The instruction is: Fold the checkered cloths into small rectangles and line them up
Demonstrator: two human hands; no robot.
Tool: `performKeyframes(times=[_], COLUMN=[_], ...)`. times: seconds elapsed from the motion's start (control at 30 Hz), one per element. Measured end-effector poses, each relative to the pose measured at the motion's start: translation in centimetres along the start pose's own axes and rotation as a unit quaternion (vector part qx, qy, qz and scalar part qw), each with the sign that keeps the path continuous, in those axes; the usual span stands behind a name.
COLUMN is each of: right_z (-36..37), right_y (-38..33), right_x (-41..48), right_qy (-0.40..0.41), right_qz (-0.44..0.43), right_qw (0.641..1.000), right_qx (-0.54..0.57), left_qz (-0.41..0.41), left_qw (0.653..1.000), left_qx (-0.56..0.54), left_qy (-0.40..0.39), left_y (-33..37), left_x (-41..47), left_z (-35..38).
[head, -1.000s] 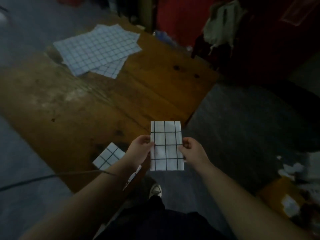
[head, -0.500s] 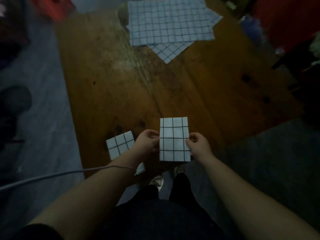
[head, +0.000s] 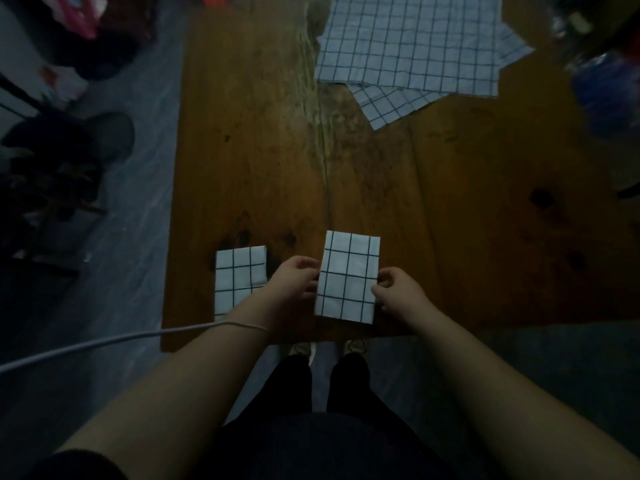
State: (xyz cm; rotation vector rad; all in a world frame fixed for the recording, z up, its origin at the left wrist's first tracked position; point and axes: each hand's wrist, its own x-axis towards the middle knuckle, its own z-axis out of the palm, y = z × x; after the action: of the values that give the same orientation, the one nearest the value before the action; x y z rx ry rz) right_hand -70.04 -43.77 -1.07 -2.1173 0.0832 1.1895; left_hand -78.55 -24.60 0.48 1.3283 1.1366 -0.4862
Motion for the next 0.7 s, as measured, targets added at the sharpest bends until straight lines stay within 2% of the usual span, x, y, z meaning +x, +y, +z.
performKeyframes(times=[0.17, 0.27, 0.37, 0.5, 0.7], right_z=[-1.1, -0.4, 1.4, 5.3, 14.7], right_y=[-1.5, -2.5, -3.6, -5.7, -10.5], right_x=[-1.5, -3.0, -4.8, -6.9, -10.9], right_qy=[0.014, 0.024, 0.038, 0.055, 0.074], right_qz=[-0.035, -0.078, -0.119, -0.189, -0.271], right_qw=[0.99, 0.984, 0.975, 0.945, 0.887], right_qx=[-0.133, -0.16, -0.182, -0.262, -0.367], left_qz=[0.05, 0.11, 0.162, 0.19, 0.214], left_qw=[0.997, 0.98, 0.956, 0.935, 0.893], left_qx=[0.03, 0.141, 0.23, 0.286, 0.36], left_qy=[0.045, 0.085, 0.084, 0.089, 0.164], left_y=[-0.7, -1.1, -1.5, -2.8, -7.5], left_x=[-0.2, -1.1, -2.8, -6.2, -10.1], left_z=[-1.1, -2.2, -3.9, -7.7, -17.7])
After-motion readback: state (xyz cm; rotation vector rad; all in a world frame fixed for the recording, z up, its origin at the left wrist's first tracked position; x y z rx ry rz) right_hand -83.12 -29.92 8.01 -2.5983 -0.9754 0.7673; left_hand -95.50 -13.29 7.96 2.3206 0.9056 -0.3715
